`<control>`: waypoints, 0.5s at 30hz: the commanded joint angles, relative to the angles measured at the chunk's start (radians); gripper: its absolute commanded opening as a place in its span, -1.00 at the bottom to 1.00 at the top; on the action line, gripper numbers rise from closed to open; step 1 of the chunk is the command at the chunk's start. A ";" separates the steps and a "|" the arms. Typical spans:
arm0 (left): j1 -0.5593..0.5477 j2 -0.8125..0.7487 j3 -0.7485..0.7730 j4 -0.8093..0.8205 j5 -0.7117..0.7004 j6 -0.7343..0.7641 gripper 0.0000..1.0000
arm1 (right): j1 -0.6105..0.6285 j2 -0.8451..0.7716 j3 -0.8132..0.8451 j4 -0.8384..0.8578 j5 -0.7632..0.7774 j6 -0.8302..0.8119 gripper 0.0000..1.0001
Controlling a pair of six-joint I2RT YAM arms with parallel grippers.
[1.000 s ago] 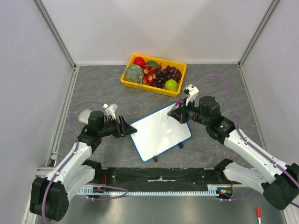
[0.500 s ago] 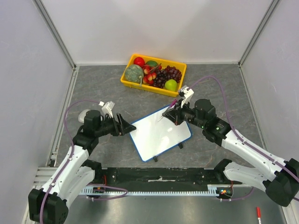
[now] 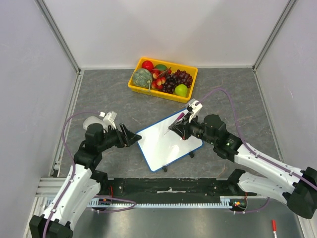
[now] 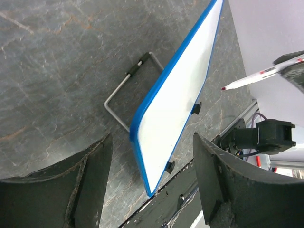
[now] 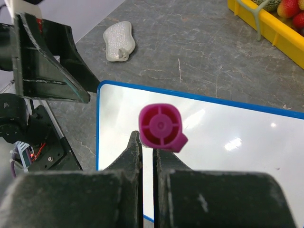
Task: Write a sentence on the whiteboard
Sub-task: Hold the whiteboard at the corner of the board.
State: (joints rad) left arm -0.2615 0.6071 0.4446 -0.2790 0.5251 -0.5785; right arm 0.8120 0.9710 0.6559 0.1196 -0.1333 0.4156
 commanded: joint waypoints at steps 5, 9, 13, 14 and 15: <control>-0.004 -0.084 -0.185 0.185 0.059 -0.116 0.40 | 0.050 0.024 -0.010 0.155 -0.006 -0.052 -1.00; -0.004 -0.064 -0.204 0.233 0.073 -0.116 0.36 | 0.116 0.073 -0.019 0.231 0.047 -0.051 -1.00; -0.004 -0.011 -0.211 0.317 0.081 -0.110 0.35 | 0.179 0.132 -0.048 0.334 0.127 -0.052 -1.00; -0.004 0.006 -0.211 0.334 0.088 -0.106 0.33 | 0.188 0.139 -0.059 0.362 0.159 -0.052 -1.00; -0.004 0.020 -0.216 0.360 0.098 -0.103 0.32 | 0.193 0.144 -0.068 0.388 0.175 -0.051 -1.00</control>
State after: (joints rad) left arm -0.2642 0.5850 0.2352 -0.0715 0.5804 -0.6651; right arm 0.9749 1.0935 0.6228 0.3389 -0.0673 0.3817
